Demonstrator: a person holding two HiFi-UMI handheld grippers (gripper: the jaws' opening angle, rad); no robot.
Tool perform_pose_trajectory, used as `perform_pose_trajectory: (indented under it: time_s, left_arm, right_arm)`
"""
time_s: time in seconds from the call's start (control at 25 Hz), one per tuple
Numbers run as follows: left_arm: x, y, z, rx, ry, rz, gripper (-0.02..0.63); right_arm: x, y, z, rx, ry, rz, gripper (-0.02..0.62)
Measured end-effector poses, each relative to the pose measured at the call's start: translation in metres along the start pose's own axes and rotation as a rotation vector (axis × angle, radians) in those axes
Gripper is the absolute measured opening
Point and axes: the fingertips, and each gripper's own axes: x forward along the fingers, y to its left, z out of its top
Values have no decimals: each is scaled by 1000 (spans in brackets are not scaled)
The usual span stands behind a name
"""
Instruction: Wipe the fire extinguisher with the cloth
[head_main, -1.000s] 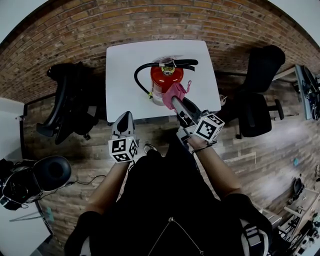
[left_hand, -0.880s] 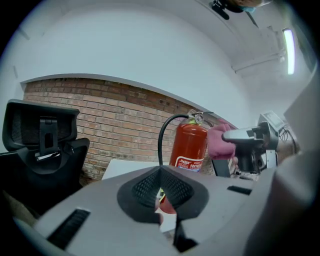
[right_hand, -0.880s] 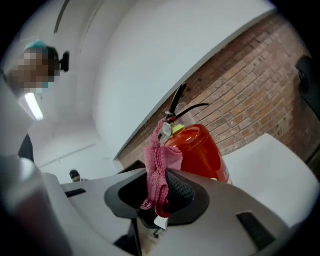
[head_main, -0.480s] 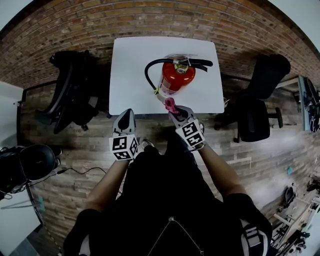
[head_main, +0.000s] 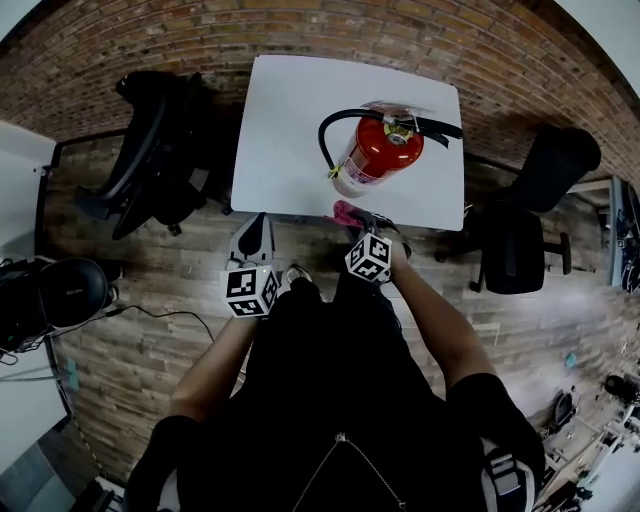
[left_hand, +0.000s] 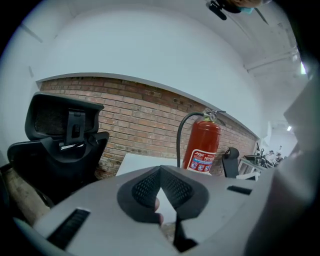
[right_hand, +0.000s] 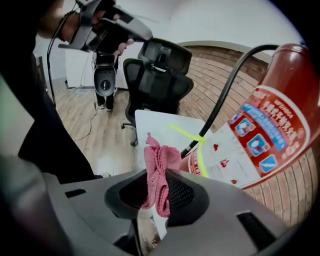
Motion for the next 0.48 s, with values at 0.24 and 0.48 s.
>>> perform_pose_trajectory:
  time_s: [0.24, 0.48]
  left_arm:
    - [-12, 16, -8, -4, 18, 46, 29]
    - [-28, 25, -12, 1, 39, 89, 31]
  right_arm:
    - [50, 11, -27, -76, 104, 31, 101]
    - [89, 15, -48, -145, 181, 35, 101]
